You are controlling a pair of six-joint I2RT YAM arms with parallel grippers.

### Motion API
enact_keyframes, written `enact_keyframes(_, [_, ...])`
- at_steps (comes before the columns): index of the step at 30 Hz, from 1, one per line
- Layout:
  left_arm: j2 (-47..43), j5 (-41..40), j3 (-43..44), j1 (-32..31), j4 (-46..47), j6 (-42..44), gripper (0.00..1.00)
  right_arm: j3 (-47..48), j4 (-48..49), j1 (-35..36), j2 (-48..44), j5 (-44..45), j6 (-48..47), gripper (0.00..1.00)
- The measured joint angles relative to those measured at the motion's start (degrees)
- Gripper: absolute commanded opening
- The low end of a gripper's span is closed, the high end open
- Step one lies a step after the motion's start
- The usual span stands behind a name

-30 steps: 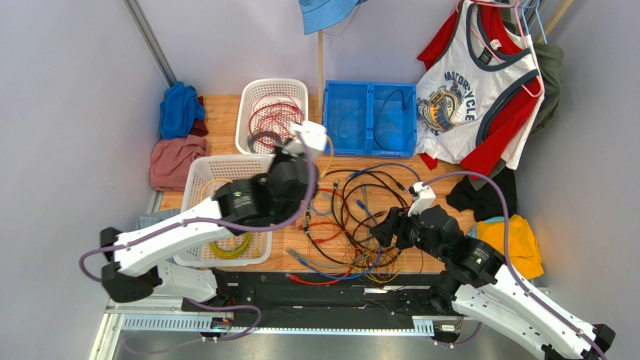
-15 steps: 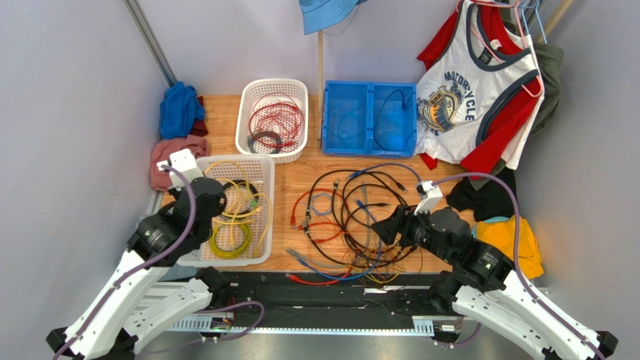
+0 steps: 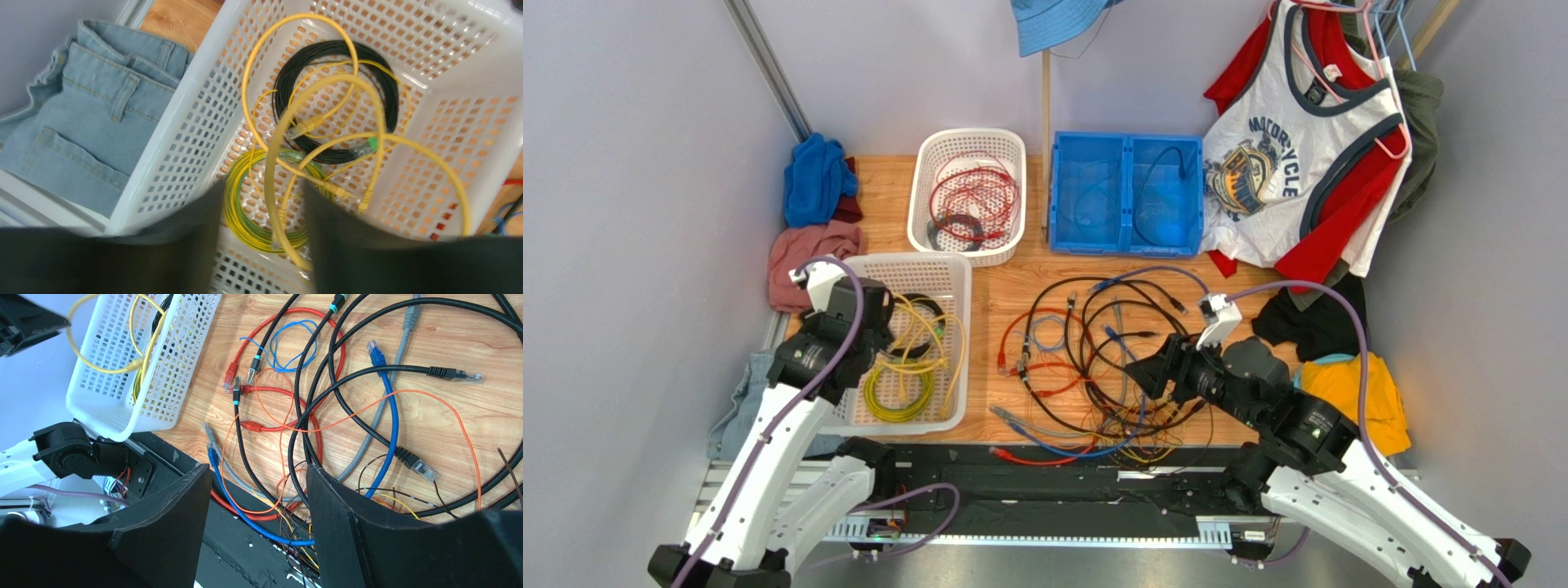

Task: Untangle the cables

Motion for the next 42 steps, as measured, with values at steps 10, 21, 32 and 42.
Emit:
enact_keyframes(10, [-7.5,10.5,5.2,1.5,6.4,2.1,0.99,-0.8,1.6,0.0,3.5,-0.1,-0.1,0.62])
enact_keyframes(21, [4.1,8.6,-0.3,-35.8,21.7,-4.4,0.99,-2.2,3.7,0.0,12.2,6.5,0.2,0.61])
enact_keyframes(32, [15.2,3.5,-4.4,-53.7,31.5,-8.5,0.99,-4.0,5.6,1.7,20.8,2.3,-1.3,0.57])
enact_keyframes(42, [11.0,3.1,-16.3,-57.6,36.8,-15.7,0.99,-1.3,3.0,19.3,24.7,7.0,-1.2,0.54])
